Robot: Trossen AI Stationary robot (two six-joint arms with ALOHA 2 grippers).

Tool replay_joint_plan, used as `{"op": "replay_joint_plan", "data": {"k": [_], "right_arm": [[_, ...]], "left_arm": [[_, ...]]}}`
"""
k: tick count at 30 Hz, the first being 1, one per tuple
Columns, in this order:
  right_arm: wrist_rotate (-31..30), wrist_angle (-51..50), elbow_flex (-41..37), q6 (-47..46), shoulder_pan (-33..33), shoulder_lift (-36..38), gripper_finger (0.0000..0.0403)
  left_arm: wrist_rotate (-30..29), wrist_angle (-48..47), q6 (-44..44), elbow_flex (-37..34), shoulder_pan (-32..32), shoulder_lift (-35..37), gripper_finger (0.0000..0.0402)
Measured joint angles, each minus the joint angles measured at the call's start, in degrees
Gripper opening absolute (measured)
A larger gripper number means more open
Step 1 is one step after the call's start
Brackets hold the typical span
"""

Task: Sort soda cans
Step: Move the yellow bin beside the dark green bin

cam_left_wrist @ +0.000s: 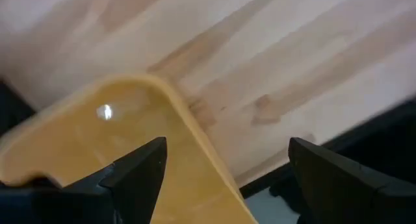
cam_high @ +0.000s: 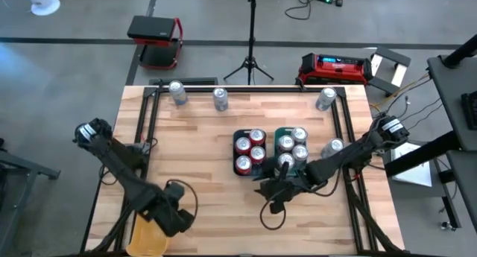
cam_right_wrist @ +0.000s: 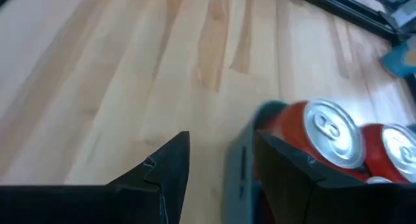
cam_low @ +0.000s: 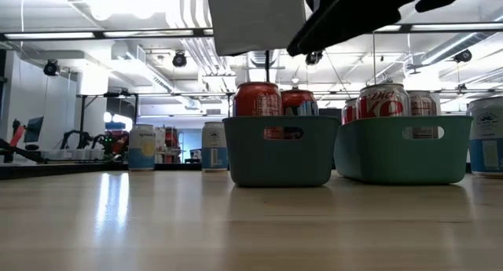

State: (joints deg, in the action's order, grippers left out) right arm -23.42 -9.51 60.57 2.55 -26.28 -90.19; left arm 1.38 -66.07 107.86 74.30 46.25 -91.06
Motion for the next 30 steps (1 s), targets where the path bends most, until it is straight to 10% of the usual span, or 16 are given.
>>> {"op": "replay_joint_plan", "data": {"k": [16, 30], "right_arm": [[1.56, 9.03, -2.87, 1.27, -2.58, -2.63, 0.0115], [2.5, 15.07, -2.66, 9.01, -2.57, -1.39, 0.0065]], "left_arm": [[12.52, 3.91, 7.54, -1.01, -0.73, -11.7, 0.0286], [12.66, 7.84, -4.37, -12.18, -10.17, -6.09, 0.0025]]}}
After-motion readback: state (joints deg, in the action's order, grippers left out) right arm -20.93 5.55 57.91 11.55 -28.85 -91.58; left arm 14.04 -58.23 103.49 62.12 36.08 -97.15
